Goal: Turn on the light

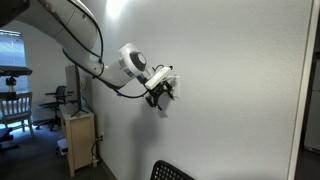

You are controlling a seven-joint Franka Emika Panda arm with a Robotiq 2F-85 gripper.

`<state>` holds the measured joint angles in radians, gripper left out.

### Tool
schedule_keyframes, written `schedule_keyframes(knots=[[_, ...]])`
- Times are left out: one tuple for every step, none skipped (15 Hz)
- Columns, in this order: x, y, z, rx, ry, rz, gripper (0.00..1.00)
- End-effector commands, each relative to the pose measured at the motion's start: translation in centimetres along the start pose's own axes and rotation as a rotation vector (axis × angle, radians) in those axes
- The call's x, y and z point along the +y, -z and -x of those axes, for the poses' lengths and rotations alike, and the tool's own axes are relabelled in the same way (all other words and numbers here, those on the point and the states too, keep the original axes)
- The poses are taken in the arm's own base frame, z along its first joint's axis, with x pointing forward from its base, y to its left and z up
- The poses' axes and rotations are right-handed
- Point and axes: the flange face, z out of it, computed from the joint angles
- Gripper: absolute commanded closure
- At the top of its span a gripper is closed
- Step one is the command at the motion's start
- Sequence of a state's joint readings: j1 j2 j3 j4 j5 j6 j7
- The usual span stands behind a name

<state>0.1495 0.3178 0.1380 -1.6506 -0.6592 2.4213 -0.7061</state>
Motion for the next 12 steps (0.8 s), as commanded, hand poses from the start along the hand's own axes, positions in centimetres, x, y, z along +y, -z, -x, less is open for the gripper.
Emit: schedule_keyframes(knots=[[2.0,-1.3,0.1,0.016,0.008,0.009,0.00],[2.3,-1.3,0.1,0.017,0.006,0.012,0.00],[2.6,-1.4,0.0,0.019,0.006,0.014,0.00],[2.7,-1.1,-0.1,0.014,0.007,0.017,0.00],[2.9,-1.0,-0.1,0.012,0.008,0.020,0.00],[3.1,-0.7,-0.1,0.008,0.008,0.025,0.00],[3.3,-0.4,-0.1,0.004,0.009,0.029,0.00],[3.4,-0.2,-0.1,-0.002,0.011,0.033,0.00],[3.6,0.2,-0.1,-0.009,0.014,0.037,0.00],[3.7,0.4,-0.1,-0.014,0.014,0.040,0.00],[3.9,0.8,-0.2,-0.015,0.016,0.044,0.00],[4.0,1.1,-0.2,-0.017,0.016,0.046,0.00]])
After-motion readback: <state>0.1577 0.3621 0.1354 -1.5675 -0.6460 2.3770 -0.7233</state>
